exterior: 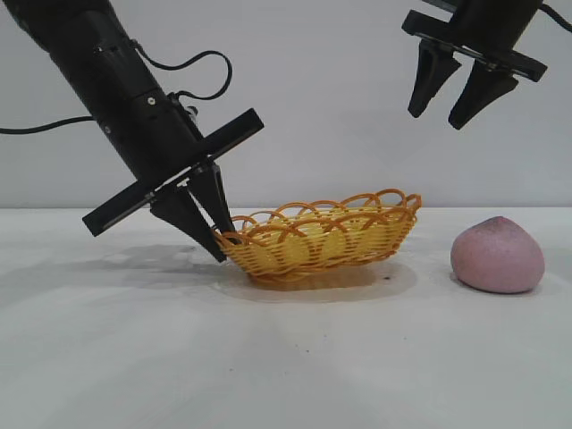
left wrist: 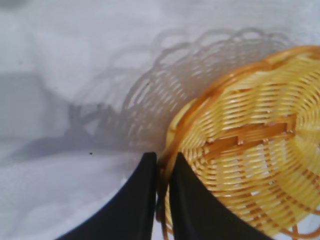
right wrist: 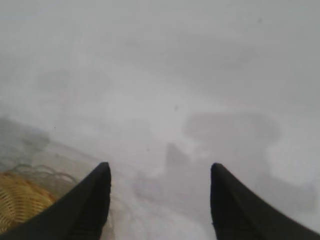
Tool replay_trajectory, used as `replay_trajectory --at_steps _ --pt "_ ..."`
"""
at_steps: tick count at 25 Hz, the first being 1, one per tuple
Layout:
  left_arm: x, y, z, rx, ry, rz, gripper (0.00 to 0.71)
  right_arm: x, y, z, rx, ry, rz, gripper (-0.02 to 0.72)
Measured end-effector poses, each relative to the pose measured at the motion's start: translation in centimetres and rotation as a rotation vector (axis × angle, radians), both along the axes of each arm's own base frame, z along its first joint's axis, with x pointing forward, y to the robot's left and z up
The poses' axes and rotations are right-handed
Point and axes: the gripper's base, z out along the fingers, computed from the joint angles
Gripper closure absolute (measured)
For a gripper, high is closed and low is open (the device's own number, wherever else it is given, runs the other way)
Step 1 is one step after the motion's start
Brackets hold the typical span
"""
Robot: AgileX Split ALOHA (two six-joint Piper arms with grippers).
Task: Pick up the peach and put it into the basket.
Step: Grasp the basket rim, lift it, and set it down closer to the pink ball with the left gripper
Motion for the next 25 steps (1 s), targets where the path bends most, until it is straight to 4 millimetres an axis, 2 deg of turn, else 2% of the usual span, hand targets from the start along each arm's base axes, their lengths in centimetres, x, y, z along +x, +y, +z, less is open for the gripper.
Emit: replay_trajectory --at_steps 5,7,10,15,19,25 --pt "-0.4 -0.1 0.0 -0.009 0.036 -0.027 0.243 0.0 0.0 0.0 0.0 0.0 0.0 0.29" --pt "-0.4 -0.1 0.3 -0.013 0.031 -0.028 0.169 0.0 0.0 0.0 0.0 0.0 0.0 0.29" --pt "-0.4 -0.1 1.6 -0.016 -0.011 -0.052 0.176 0.0 0.0 0.0 0.0 0.0 0.0 0.29" --pt "-0.2 0.5 6.0 0.064 -0.144 -0.182 0.176 -0.1 0.0 0.0 0.0 0.007 0.003 0.29" --pt "-0.2 1.5 8.9 0.212 -0.176 -0.335 0.176 -0.1 0.0 0.0 0.0 0.012 0.006 0.29" --pt "0.4 3.7 11.2 0.494 -0.178 -0.469 0.176 -0.1 0.0 -0.1 0.0 0.016 0.008 0.29"
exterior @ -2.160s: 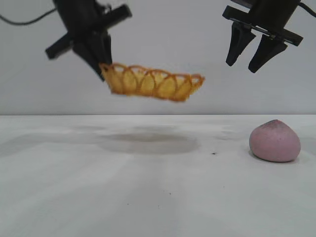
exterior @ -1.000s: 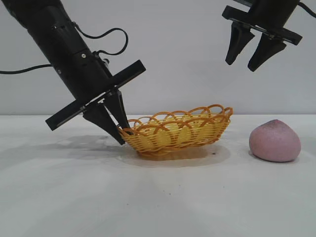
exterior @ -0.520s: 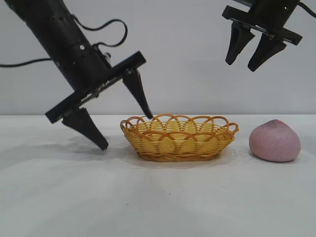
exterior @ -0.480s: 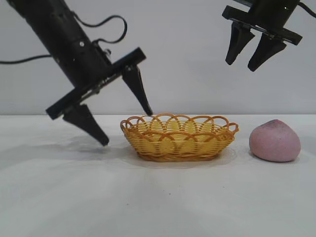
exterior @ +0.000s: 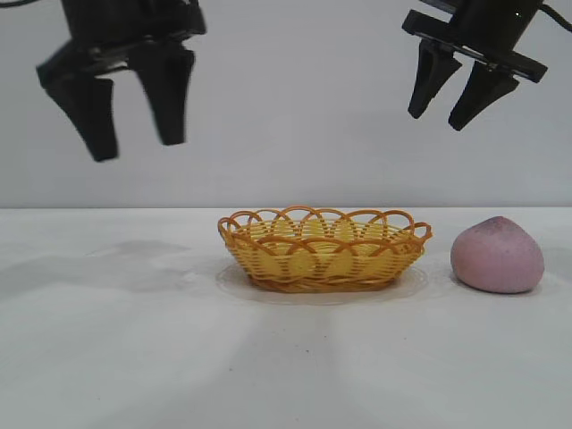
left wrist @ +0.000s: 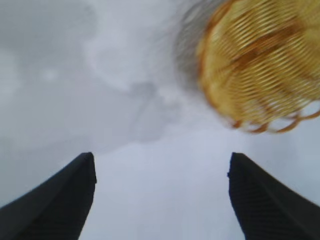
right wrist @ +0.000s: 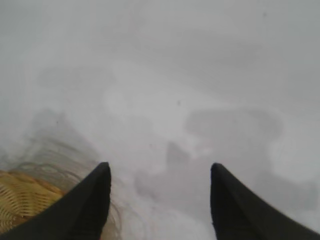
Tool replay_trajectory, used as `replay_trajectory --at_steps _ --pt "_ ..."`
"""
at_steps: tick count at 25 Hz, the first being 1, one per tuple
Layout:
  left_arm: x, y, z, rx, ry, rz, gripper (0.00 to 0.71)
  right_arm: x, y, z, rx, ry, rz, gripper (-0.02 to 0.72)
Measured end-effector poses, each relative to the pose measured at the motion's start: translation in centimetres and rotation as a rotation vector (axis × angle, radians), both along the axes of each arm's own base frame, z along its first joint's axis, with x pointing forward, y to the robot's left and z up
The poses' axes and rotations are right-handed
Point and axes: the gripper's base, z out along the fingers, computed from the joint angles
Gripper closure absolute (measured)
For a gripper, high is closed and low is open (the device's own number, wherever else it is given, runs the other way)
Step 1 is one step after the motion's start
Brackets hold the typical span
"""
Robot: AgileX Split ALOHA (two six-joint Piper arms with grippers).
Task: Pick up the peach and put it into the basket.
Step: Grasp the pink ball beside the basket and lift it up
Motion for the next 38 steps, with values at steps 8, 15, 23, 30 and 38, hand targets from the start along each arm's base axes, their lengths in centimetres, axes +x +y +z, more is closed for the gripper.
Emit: replay_trajectory --at_steps 8,15,23,30,38 --pt "1.5 4.5 0.8 0.114 -0.043 0.062 0.176 0.0 0.0 0.0 0.0 0.0 0.0 0.29" --pt "1.6 12.1 2.5 0.088 -0.062 0.26 0.176 0.0 0.0 0.0 0.0 0.002 0.001 0.29" --pt "-3.1 14.1 3.3 0.051 -0.01 0.333 0.176 0.0 -0.1 0.0 -0.012 0.0 0.004 0.29" --pt "-10.8 13.7 5.7 0.007 -0.031 0.343 0.176 0.0 -0.3 -0.1 -0.039 -0.002 0.013 0.29" --pt "-21.0 13.5 7.9 -0.033 -0.198 0.348 0.176 0.0 -0.3 -0.1 -0.039 -0.001 0.014 0.29"
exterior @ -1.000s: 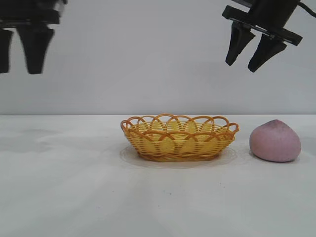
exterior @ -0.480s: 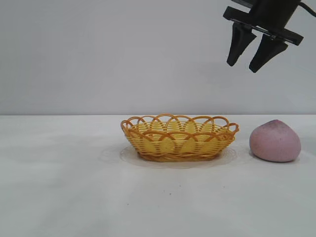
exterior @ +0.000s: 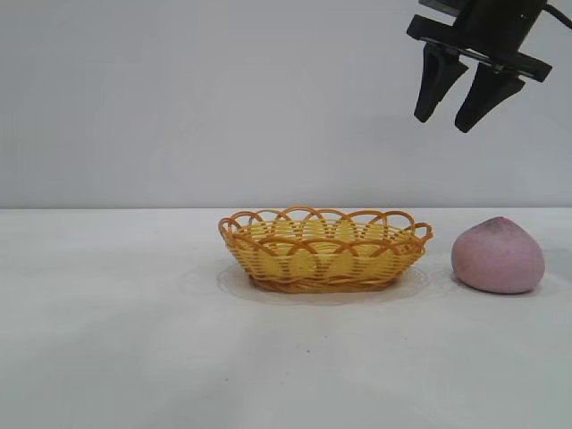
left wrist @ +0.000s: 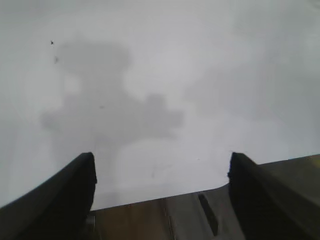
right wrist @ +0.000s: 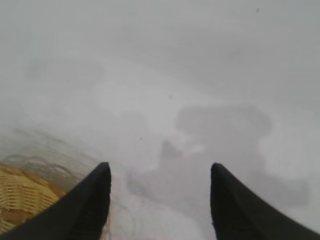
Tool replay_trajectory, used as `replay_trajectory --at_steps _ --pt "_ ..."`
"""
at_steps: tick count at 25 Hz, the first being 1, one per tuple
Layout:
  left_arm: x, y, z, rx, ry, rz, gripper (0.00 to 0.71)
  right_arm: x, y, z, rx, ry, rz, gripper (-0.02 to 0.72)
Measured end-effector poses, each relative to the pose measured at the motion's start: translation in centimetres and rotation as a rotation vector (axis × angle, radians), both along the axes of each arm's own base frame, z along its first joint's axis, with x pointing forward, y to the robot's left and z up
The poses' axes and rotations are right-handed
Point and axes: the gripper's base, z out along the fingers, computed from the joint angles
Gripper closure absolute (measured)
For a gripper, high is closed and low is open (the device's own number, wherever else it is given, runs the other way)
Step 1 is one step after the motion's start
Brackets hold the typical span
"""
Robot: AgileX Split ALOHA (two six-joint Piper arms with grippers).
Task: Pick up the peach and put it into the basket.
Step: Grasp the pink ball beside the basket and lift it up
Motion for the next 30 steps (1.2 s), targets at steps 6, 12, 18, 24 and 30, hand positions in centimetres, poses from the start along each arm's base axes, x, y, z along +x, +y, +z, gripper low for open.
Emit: replay_trajectory --at_steps 6,12,18,24,30 --pt "-6.1 0.0 -0.6 -0.005 -0.113 0.013 0.176 0.0 0.0 0.0 0.0 0.002 0.001 0.29" --pt "-11.1 0.0 -2.5 -0.006 -0.282 0.019 0.176 -0.1 0.0 0.0 -0.003 0.006 0.004 0.29" --pt "-14.8 -0.1 -4.3 -0.007 -0.464 0.021 0.176 -0.4 0.0 -0.2 -0.005 0.042 0.021 0.29" --pt "-17.4 0.1 -4.3 0.008 -0.654 0.029 0.176 -0.9 0.1 0.1 -0.005 0.1 0.054 0.29" --pt "-18.3 0.4 -4.3 0.011 -0.715 0.079 0.176 -1.4 0.1 1.5 -0.016 0.101 0.078 0.29"
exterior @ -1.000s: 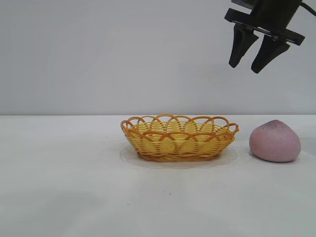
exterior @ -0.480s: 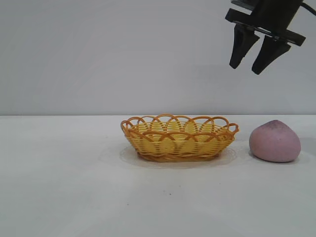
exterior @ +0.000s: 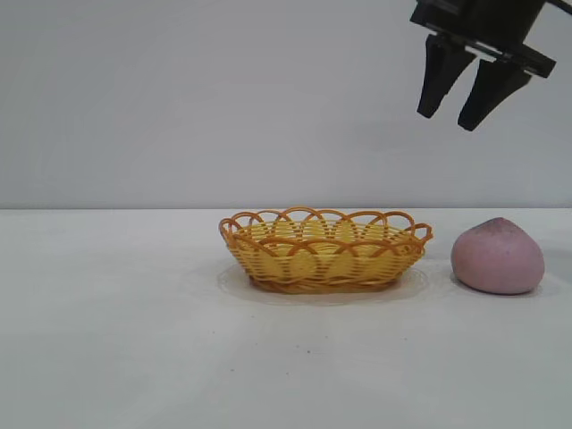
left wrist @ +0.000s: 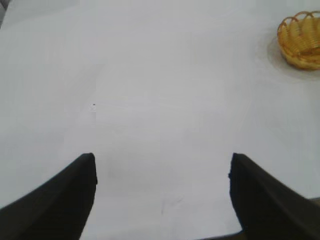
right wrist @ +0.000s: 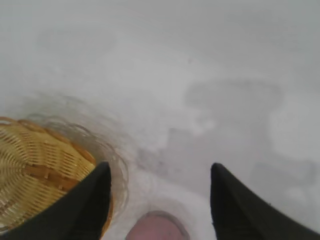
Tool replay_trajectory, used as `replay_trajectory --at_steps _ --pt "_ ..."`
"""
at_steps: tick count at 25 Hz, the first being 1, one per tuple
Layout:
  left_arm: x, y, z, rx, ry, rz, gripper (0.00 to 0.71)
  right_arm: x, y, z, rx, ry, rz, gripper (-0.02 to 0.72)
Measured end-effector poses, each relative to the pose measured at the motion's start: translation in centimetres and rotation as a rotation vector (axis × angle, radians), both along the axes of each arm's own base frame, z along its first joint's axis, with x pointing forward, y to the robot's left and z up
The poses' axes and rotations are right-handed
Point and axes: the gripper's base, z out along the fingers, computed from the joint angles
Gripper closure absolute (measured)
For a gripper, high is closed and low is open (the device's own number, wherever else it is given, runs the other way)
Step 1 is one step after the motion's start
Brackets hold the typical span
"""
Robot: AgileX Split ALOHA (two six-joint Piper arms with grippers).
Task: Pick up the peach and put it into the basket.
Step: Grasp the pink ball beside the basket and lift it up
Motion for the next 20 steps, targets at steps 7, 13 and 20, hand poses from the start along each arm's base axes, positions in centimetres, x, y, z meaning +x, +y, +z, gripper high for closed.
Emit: replay_trajectory --at_steps 7,13,20 --pt "0.0 0.2 -0.1 -0.006 0.003 0.023 0.176 -1.7 -0.4 1.8 -0.047 0.05 0.054 0.335" --pt "0.0 0.2 -0.1 -0.006 0.003 0.023 0.176 -2.5 -0.9 2.7 -0.102 0.059 0.076 0.341" --pt "0.0 0.2 -0.1 -0.006 0.003 0.023 0.176 -3.0 -1.1 1.6 -0.111 0.113 0.048 0.341"
